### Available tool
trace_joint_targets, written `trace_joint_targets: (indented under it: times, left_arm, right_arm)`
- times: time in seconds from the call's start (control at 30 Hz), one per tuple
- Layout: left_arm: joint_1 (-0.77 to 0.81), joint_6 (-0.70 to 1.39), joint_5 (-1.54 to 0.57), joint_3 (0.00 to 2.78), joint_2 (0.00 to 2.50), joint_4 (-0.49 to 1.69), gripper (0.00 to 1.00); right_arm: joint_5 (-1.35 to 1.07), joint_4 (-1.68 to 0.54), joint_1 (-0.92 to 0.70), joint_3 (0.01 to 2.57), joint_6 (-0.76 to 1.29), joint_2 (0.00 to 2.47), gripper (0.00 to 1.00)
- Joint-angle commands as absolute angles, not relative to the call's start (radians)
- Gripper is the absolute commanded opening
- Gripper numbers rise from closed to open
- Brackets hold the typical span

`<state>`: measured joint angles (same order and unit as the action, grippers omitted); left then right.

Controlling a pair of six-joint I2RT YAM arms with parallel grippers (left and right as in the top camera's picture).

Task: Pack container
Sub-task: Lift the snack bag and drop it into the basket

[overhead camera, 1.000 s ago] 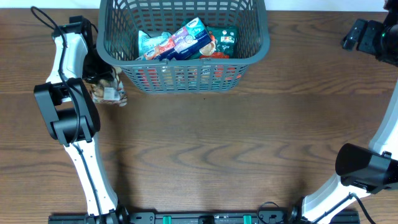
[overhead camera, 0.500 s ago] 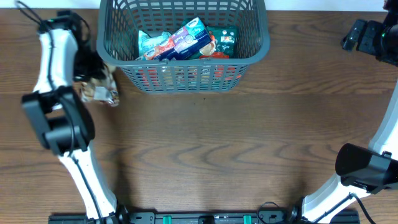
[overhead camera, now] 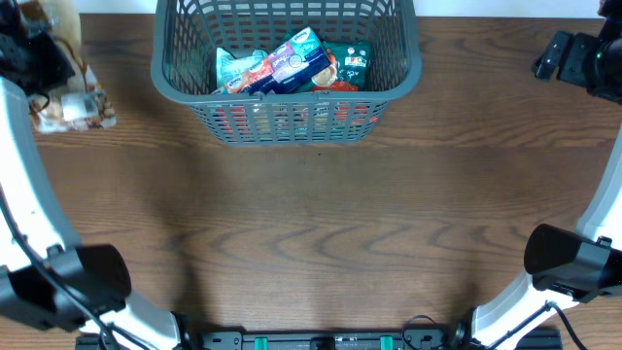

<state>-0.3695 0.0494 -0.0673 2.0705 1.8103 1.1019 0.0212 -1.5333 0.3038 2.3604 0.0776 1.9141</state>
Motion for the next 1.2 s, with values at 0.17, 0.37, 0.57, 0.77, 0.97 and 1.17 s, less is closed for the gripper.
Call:
trace_joint_targets:
  times: [0.17, 0.37, 0.57, 0.77, 0.97, 1.17]
  left_arm:
    - [-0.081, -0.350, -0.083, 2.078, 1.697, 0.953, 0.06]
    - [0.094, -0.623, -0.084, 2.078, 1.706, 0.790, 0.06]
    - [0.160, -0.845, -0.146, 2.078, 1.777, 0.632, 0.06]
    - [0.162, -0.881, -0.255, 2.078, 1.914, 0.535, 0.06]
    - [0.172, -0.878, -0.255, 2.078, 2.072, 0.561, 0.06]
    - [0.176, -0.878, -0.255, 2.078, 2.184, 0.619, 0.06]
  right_arm:
    - [-0.020, -1.538, 0.305, 2.358, 0.062, 1.917, 0.99]
    - [-0.020, -1.545, 0.305, 2.358, 0.062, 1.917, 0.99]
    - [-0.020, -1.555, 0.305, 2.358, 0.062, 1.917, 0.99]
    - [-0.020, -1.557, 0.305, 2.358, 0.062, 1.917, 0.99]
    - [-0.020, -1.557, 0.305, 2.358, 0.062, 1.917, 0.99]
    - [-0.020, -1.559, 0.305, 2.358, 0.062, 1.917, 0.99]
